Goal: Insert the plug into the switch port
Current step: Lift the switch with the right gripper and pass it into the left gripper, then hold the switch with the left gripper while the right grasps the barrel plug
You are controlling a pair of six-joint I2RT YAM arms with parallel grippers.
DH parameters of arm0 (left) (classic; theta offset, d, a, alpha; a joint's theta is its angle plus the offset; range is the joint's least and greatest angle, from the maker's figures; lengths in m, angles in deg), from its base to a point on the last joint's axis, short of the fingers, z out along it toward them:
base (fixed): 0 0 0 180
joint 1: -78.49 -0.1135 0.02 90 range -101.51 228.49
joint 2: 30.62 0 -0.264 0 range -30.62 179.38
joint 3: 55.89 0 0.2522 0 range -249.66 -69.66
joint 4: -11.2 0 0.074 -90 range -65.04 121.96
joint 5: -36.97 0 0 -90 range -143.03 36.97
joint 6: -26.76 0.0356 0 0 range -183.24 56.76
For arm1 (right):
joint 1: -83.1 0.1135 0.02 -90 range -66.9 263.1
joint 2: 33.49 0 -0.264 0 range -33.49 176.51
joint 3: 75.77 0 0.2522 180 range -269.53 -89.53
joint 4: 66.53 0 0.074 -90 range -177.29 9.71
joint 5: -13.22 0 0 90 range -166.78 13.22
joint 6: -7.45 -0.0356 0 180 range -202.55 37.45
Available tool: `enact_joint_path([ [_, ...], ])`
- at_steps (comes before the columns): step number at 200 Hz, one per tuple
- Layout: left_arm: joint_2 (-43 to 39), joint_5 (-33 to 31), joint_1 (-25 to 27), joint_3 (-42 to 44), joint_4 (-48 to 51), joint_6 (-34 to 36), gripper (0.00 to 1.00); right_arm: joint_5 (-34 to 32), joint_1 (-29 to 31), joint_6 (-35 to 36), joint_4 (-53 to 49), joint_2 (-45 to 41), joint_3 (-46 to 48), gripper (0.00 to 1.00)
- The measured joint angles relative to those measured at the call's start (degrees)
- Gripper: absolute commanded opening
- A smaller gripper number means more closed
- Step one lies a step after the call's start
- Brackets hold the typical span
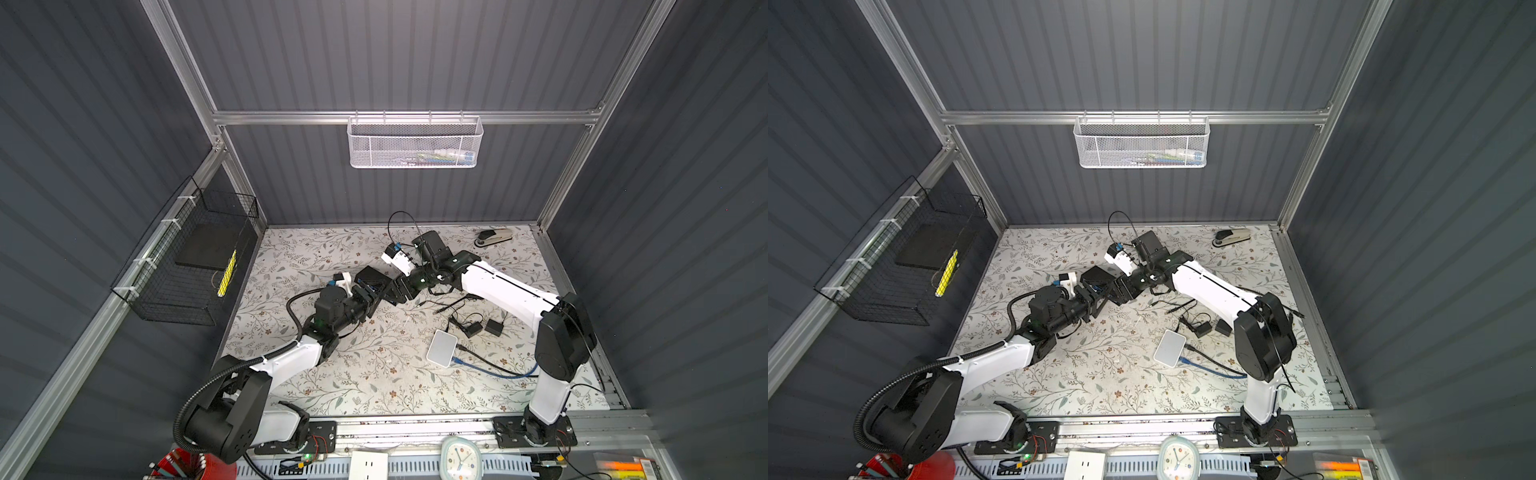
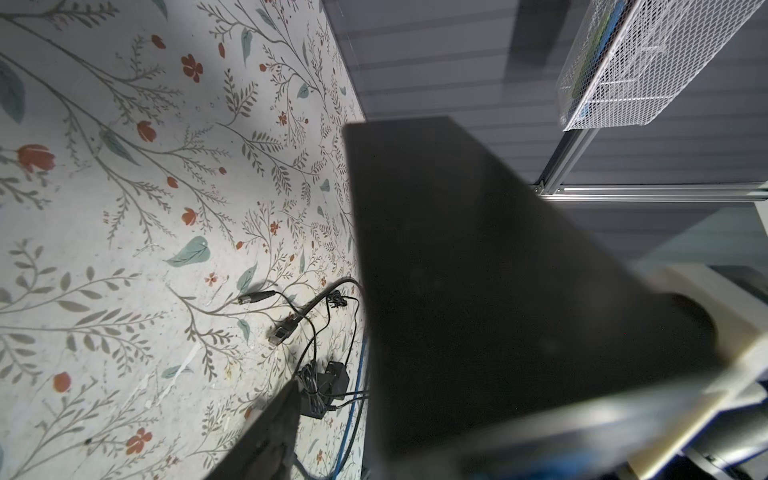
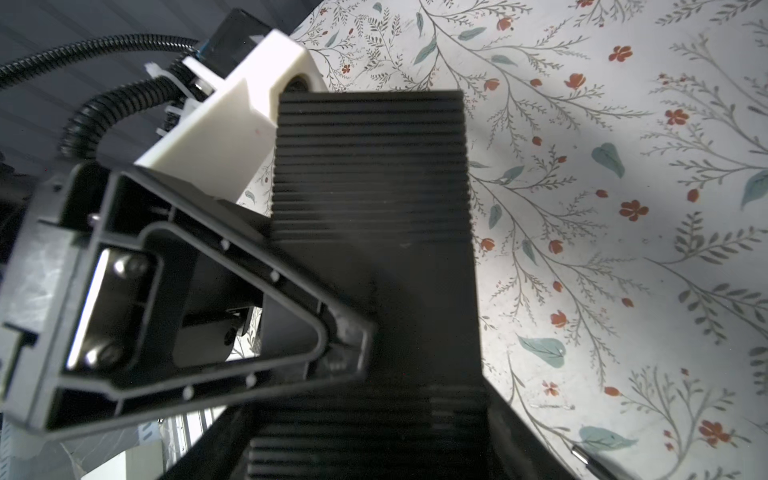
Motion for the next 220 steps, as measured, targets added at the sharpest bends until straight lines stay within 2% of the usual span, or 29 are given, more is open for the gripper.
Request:
enact_joint_path([
  [11, 0.00, -0.70, 0.24, -0.59, 0.90, -0.13, 0.48, -0.37, 0.07, 0.09, -0.74, 0.09, -0.24, 0.35],
  [37, 0.00, -1.60, 0.26, -1.38, 1.64, -0.94, 0.32, -1.11, 0.11, 0.17, -1.77, 0.85, -1.27, 0.36],
  [71, 1.03, -1.81, 0.31, -2.56, 2.49, -4.09, 0.20, -3.13, 0.50, 1.57, -2.12, 1.62, -2.05, 0.40],
  [82, 1.16, -1.81, 0.31, -3.06, 2.93, -4.24, 0.16, -3.39, 0.55, 1.60, -2.16, 1.70, -2.43, 0.46],
  [93, 1.16, -2.12, 0.31, -3.63, 3.43, -4.39, 0.10, -3.50, 0.55, 1.62, -2.29, 1.70, -2.80, 0.56],
  [125, 1.16, -2.62, 0.00, -4.22, 4.26, -5.05, 0.05, -3.65, 0.24, 2.19, -2.23, 1.49, -3.08, 0.88],
  [130, 1.16, -2.47, -0.11, -4.22, 4.59, -5.22, 0.05, -3.45, 0.11, 2.78, -2.21, 1.14, -2.99, 0.98],
  [145, 1.16, -2.16, -1.46, -4.22, 5.46, -5.42, 0.05, -2.47, -0.83, 3.98, -1.70, -1.92, -1.20, 0.99],
  [159, 1.16, -1.46, -3.85, -4.20, 5.84, -5.40, 0.04, -1.22, -3.13, 6.27, -0.85, -8.17, 3.08, 0.99],
  [178, 1.16, 0.57, -7.76, -4.20, 5.92, -4.87, 0.04, 1.42, -8.83, 12.37, 5.25, -20.13, 12.83, 0.99],
  [195, 1.55, 3.06, -10.80, -4.00, 5.22, -3.74, 0.04, 5.38, -15.17, 25.14, 10.32, -29.00, 23.28, 0.96],
  [205, 1.77, 4.15, -12.07, -3.32, 4.35, -3.23, 0.04, 7.26, -17.38, 33.18, 8.66, -28.92, 25.33, 0.91],
  [220, 2.14, 5.92, -13.46, -1.33, 2.19, -2.49, 0.04, 8.46, -18.69, 45.79, 4.07, -20.55, 23.26, 0.84],
])
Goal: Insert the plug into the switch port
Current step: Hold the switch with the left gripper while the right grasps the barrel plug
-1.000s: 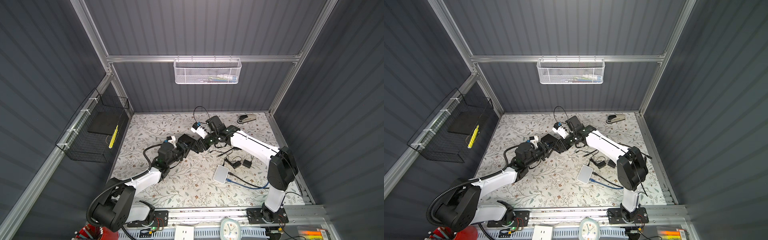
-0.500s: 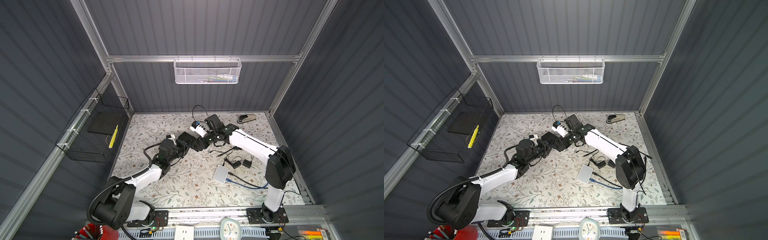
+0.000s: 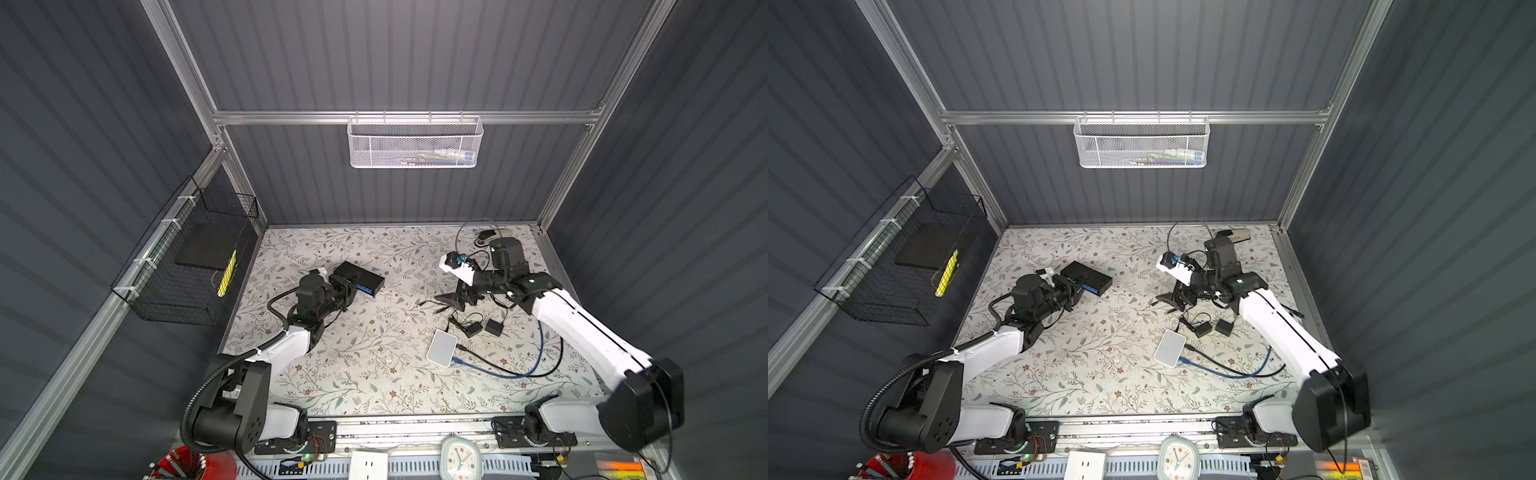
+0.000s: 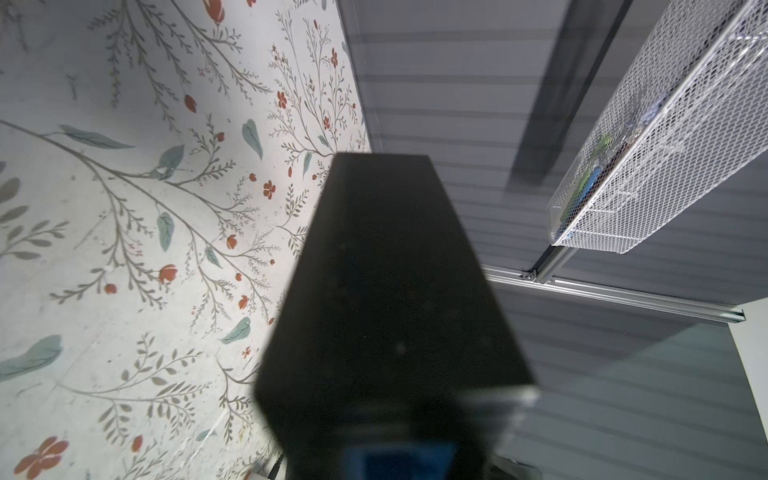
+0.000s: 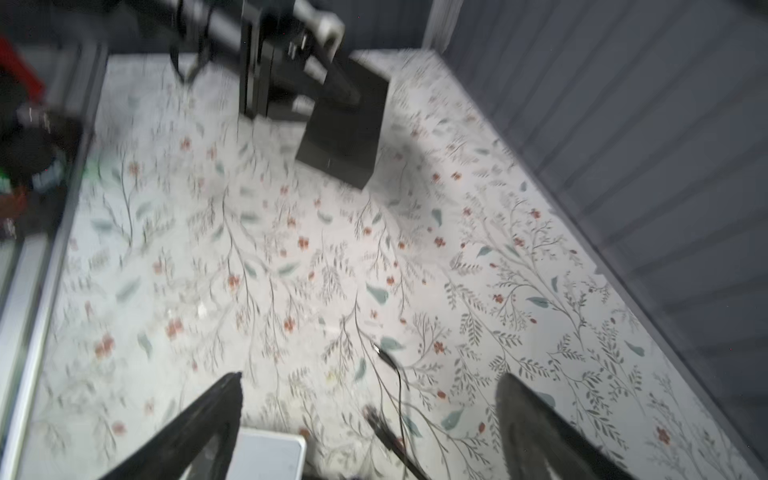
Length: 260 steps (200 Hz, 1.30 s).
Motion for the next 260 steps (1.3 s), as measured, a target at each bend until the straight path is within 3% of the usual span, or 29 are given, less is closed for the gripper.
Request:
enact_joint_path([
  [27, 0.66, 2.60, -2.05, 4.74, -4.35, 0.15, 0.04, -1.40, -0.07, 13.40, -6.54, 19.15, -5.97, 0.73],
  [62, 1.05, 5.46, -2.99, 7.65, -7.34, 0.11, 0.04, -5.62, 0.31, 20.76, -12.50, 30.53, -15.34, 0.65],
  [108, -0.09, 7.87, -3.58, 7.85, -8.09, 0.13, 0.05, -6.99, 1.05, 23.87, -15.87, 36.28, -26.14, 0.54],
  [147, -1.75, 9.07, -4.61, 7.85, -8.04, 0.13, 0.05, -10.01, 2.47, 23.74, -17.14, 39.91, -26.99, 0.47],
  [189, -1.90, 10.21, -5.44, 7.85, -7.17, 0.11, 0.05, -14.21, 4.57, 23.06, -16.41, 41.75, -28.30, 0.46],
  [218, -3.13, 10.62, -5.99, 7.85, -5.92, 0.11, 0.05, -15.10, 5.18, 22.51, -16.59, 42.93, -30.42, 0.32],
  [260, -4.94, 11.08, -6.56, 7.85, -4.96, 0.13, 0.05, -15.61, 5.03, 22.43, -17.70, 43.01, -30.62, 0.22],
])
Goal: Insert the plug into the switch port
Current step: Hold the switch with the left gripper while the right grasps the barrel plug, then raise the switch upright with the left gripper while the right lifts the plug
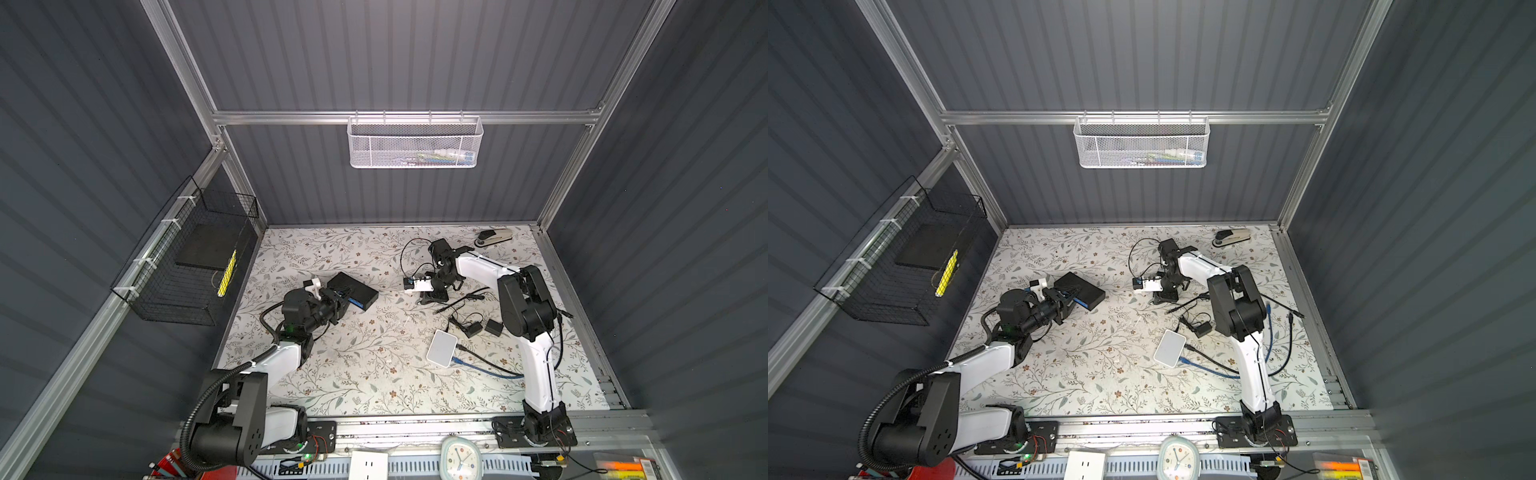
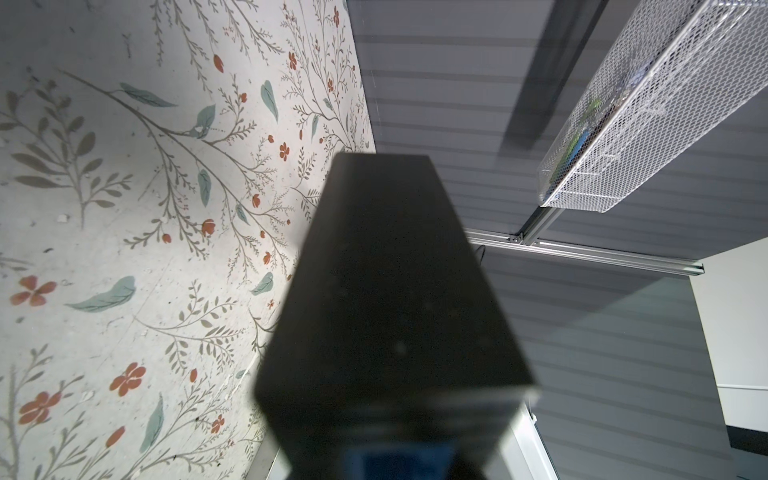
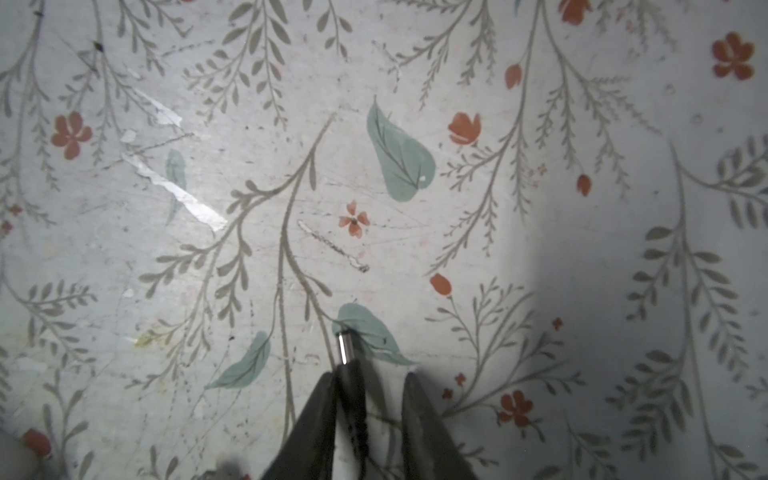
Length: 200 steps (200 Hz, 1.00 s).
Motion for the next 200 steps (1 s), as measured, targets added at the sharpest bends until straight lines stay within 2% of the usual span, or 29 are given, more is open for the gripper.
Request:
enact_joint_path([
  [43, -0.02, 0.28, -0.09, 0.00, 0.85, 0.00, 0.05, -0.13, -0.02, -0.13, -0.66, 0.00, -0.04, 0.04],
  [73, -0.02, 0.42, -0.11, -0.22, 1.68, -0.02, 0.05, -0.13, -0.17, -1.81, -0.83, -0.02, -0.24, 0.02],
  [100, -0.02, 0.35, -0.11, -2.51, 1.84, -0.79, 0.05, -0.79, -0.57, -6.38, -1.18, -2.73, -0.26, 0.00],
  [124, -0.02, -0.63, -0.02, -7.91, 1.18, -2.51, 0.05, -0.68, -0.90, -14.51, -0.20, -13.51, 0.26, 0.00],
  [162, 0.37, -3.67, 1.14, -18.88, -1.07, -4.96, 0.05, 0.26, -0.92, -36.92, 10.03, -39.30, 6.91, 0.00],
  [180, 1.55, -4.85, 2.54, -22.93, -2.32, -5.73, 0.05, 2.01, -0.50, -45.57, 15.34, -48.37, 13.07, 0.00],
  [200, 4.28, -5.75, 5.53, -26.67, -3.63, -5.86, 0.05, 1.84, 2.01, -49.81, 20.70, -54.93, 22.75, 0.00],
])
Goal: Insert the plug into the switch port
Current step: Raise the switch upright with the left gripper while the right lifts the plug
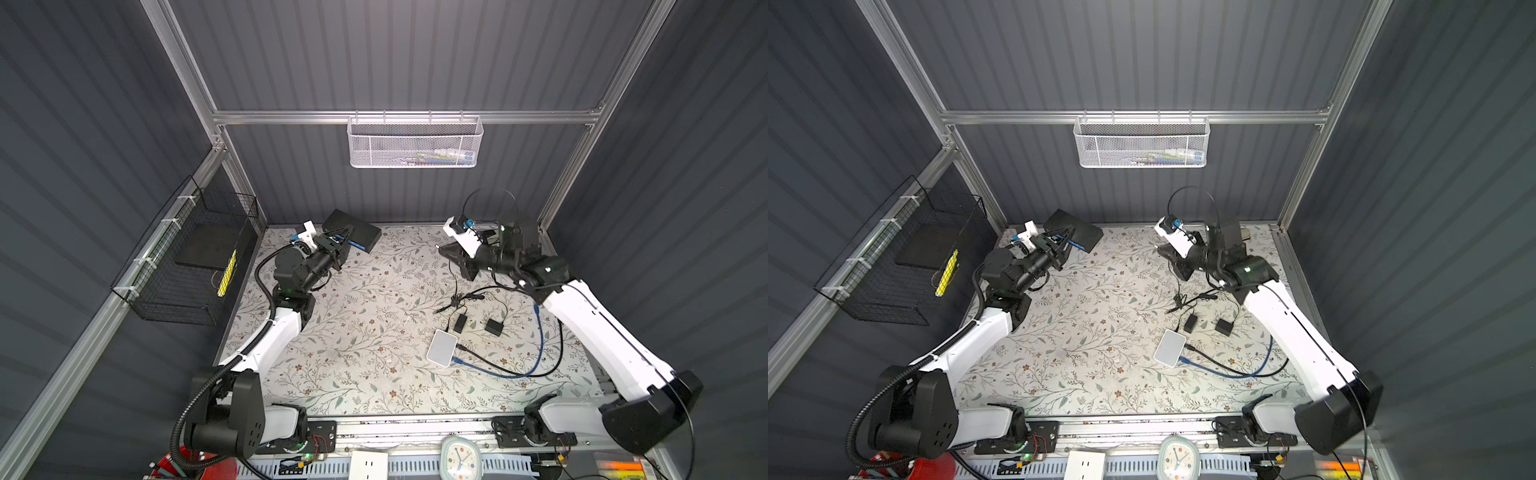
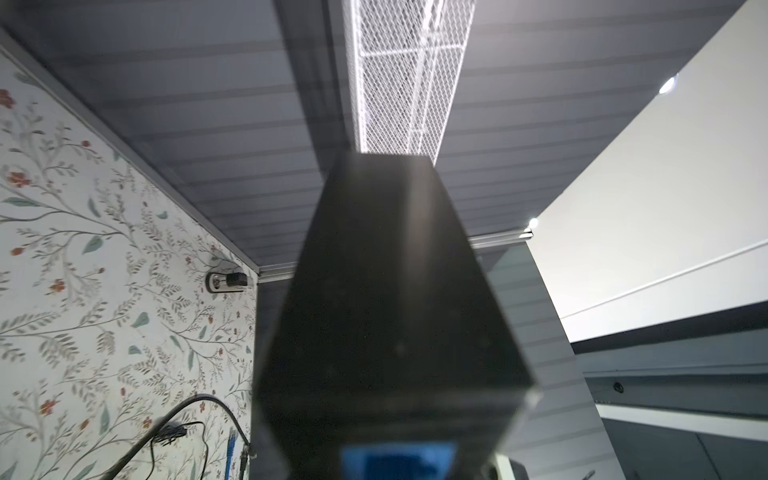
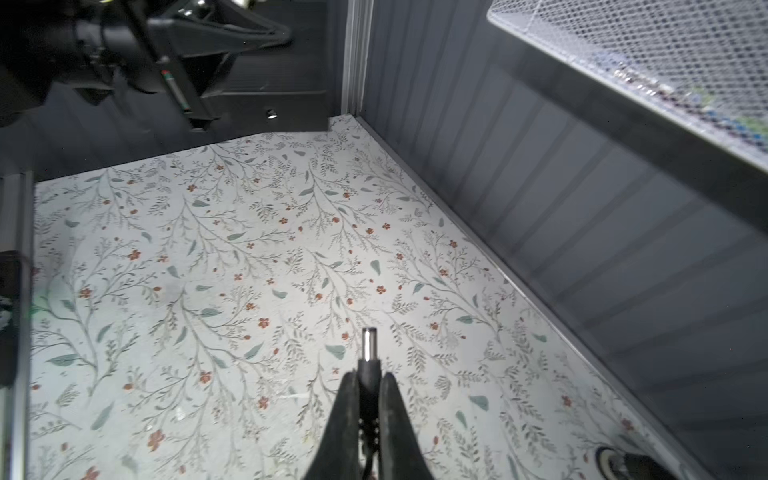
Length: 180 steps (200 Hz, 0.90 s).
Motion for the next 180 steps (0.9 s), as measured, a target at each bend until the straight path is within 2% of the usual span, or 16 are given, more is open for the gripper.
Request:
enact_joint_path([
  [21, 3.19, 0.04, 3.54, -2.14, -1.36, 0.31, 0.04, -0.13, 1.99, -3.96, 1.33, -0.90, 5.46, 0.00],
  [56, 4.85, -0.24, 7.89, -2.27, 0.24, 1.29, 0.04, -4.31, 3.63, -12.79, 6.27, -1.16, 7.34, 0.00],
  [81, 4.85, -0.20, 9.46, -2.73, 3.56, 1.64, 0.04, -5.03, 4.39, -16.48, 9.97, -1.77, 8.87, 0.00],
  [123, 4.90, 0.09, 10.64, -4.26, 9.01, 2.03, 0.04, -4.17, 4.81, -18.80, 13.94, -1.46, 11.61, 0.00],
  [180, 6.19, 0.26, 11.82, -4.42, 9.11, 2.25, 0.04, -1.29, 6.23, -19.61, 19.10, 0.09, 11.65, 0.00],
])
